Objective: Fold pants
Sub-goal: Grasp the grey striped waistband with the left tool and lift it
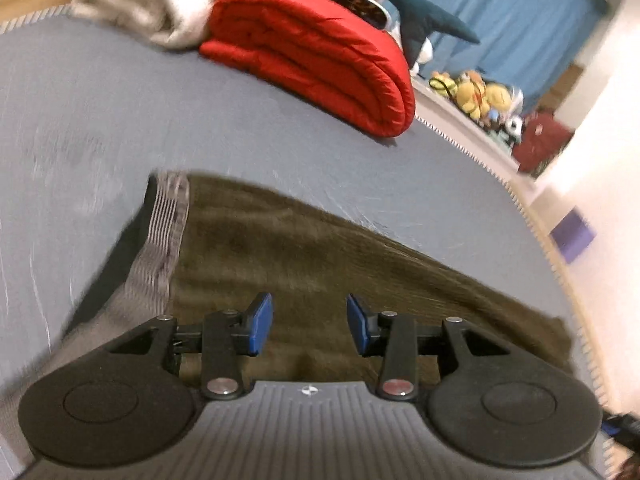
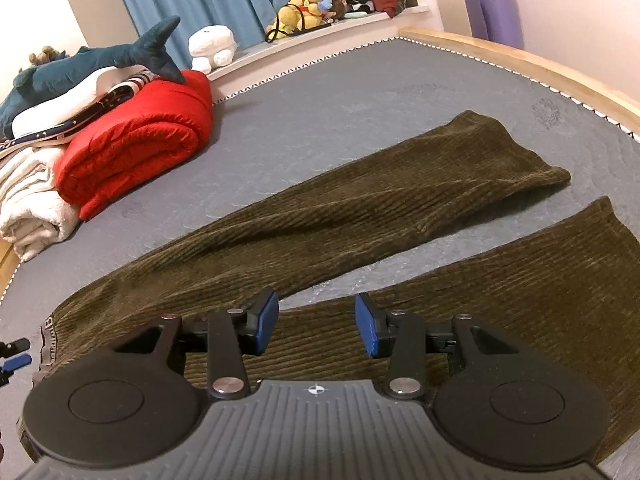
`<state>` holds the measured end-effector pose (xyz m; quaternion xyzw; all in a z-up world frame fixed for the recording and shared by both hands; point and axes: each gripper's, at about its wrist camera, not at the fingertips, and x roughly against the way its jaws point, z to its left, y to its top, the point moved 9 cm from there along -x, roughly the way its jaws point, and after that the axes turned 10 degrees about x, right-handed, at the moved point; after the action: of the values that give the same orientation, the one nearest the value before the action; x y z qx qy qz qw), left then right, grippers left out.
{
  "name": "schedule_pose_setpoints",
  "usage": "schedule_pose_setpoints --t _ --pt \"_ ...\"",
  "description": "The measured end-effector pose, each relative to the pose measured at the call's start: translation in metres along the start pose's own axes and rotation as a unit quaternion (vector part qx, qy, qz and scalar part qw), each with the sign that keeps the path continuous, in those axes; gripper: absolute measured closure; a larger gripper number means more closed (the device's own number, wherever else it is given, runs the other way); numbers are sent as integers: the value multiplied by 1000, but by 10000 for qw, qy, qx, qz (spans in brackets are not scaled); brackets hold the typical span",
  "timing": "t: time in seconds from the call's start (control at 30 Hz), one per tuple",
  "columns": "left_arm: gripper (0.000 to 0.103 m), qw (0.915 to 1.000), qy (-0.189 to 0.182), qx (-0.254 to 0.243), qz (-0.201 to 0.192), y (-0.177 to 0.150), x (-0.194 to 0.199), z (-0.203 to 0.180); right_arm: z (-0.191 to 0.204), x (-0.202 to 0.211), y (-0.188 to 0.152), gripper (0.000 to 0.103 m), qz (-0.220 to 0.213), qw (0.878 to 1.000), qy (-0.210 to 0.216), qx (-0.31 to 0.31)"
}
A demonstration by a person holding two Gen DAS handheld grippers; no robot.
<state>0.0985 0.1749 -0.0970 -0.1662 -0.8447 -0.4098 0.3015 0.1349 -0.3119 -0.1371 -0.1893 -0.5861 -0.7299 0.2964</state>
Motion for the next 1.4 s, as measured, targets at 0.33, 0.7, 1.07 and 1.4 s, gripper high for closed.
schedule_pose_setpoints --t 0.33,0.7,1.07,1.4 --pt "58 9890 605 -1350 -71 74 -115 20 8 -4 8 55 26 9996 238 112" --pt "17 9655 701 -2397 733 81 -211 22 2 -25 19 54 167 9992 177 307" --pt "101 9465 -30 -3158 669 60 -153 -10 5 -24 21 54 159 9993 187 268" --pt "101 9655 -113 -2581 329 -35 6 -36 -2 -16 27 54 -39 9997 109 -225"
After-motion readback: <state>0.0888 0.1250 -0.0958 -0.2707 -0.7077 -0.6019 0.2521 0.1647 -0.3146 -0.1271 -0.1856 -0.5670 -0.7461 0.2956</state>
